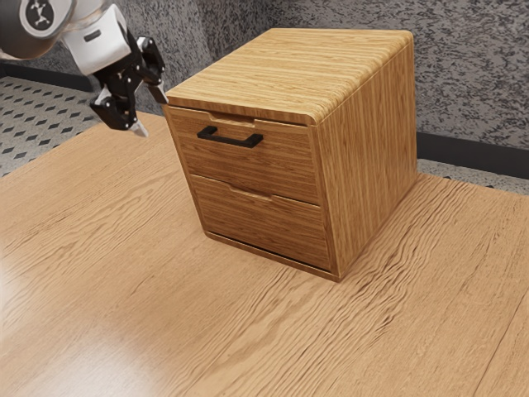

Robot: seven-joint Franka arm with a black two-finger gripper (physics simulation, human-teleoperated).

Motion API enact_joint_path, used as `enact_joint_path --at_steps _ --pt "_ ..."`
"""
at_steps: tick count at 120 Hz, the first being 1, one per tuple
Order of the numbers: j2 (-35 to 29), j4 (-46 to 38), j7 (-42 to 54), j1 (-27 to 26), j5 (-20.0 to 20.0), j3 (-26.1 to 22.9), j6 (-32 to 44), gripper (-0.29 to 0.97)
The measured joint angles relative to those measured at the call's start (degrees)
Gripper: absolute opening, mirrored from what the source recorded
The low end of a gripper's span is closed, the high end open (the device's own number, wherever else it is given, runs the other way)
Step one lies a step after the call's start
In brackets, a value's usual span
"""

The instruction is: Pull the drawer handle with one arm to open the drawer

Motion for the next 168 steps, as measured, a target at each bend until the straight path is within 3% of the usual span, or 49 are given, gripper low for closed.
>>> enact_joint_path --at_steps 52,92,129,168 --pt "1.76 0.11 0.2 -11.15 0.05 0.19 0.0 0.45" --pt "1.67 0.53 0.3 -6.43 0.09 -0.77 0.05 0.45" --pt "2.03 1.03 0.36 -9.93 0.09 -1.72 0.43 0.45" --pt "4.59 2.08 0.34 -7.39 0.07 -1.43 1.91 0.45"
